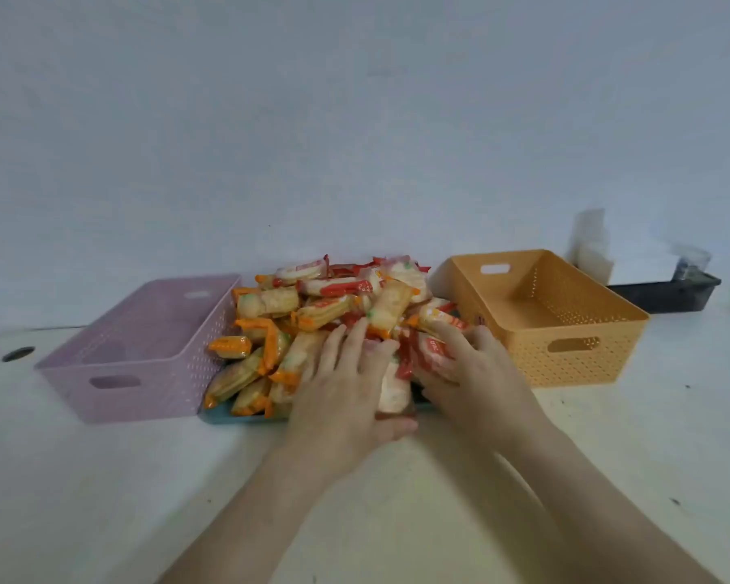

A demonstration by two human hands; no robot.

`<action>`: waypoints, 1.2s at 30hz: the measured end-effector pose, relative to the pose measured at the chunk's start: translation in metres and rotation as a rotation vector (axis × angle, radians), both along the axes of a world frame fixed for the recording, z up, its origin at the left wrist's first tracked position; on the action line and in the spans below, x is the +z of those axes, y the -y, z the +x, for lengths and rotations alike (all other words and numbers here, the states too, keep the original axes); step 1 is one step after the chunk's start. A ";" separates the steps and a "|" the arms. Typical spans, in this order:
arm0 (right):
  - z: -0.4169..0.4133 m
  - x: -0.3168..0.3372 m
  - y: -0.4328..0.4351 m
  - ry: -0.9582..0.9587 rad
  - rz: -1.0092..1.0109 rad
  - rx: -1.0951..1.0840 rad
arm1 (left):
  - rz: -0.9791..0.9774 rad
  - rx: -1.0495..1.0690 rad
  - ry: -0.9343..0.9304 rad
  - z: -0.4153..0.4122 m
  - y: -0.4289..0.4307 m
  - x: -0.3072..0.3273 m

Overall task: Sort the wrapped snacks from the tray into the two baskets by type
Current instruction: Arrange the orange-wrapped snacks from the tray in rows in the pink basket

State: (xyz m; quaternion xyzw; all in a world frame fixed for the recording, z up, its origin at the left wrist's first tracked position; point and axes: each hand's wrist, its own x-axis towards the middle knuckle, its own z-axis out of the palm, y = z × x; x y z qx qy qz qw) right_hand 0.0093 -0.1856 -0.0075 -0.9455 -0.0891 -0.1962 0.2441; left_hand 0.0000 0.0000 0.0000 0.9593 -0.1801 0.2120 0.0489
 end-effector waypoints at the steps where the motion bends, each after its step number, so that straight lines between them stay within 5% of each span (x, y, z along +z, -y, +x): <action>1: 0.000 0.000 0.001 -0.058 -0.036 -0.021 | 0.067 0.022 -0.117 -0.002 0.002 -0.002; 4: 0.001 -0.005 0.005 -0.106 -0.121 -0.005 | 0.143 -0.029 -0.049 -0.005 0.000 -0.013; 10: 0.005 0.003 0.012 -0.018 0.099 0.102 | -0.312 -0.097 0.248 -0.012 -0.008 -0.006; 13: 0.005 0.006 0.015 -0.032 0.429 0.162 | -0.508 -0.007 0.141 -0.012 -0.008 0.001; 17: 0.004 0.009 0.013 -0.105 0.758 0.139 | -0.398 0.069 -0.010 -0.010 -0.012 -0.007; 19: 0.004 0.007 0.013 -0.196 0.753 0.128 | -0.458 0.064 -0.040 -0.008 -0.012 -0.009; 22: -0.003 0.010 0.010 -0.262 0.583 0.209 | -0.693 -0.062 -0.362 -0.012 -0.005 -0.004; 24: -0.007 0.008 0.004 -0.231 0.535 0.247 | -0.659 -0.133 -0.492 -0.017 0.001 -0.004; 29: -0.005 0.009 0.002 -0.172 0.712 0.303 | -0.832 -0.150 -0.412 -0.011 -0.002 -0.011; 36: -0.016 0.033 0.008 -0.303 0.842 0.466 | -1.116 -0.237 -0.548 -0.013 0.009 0.010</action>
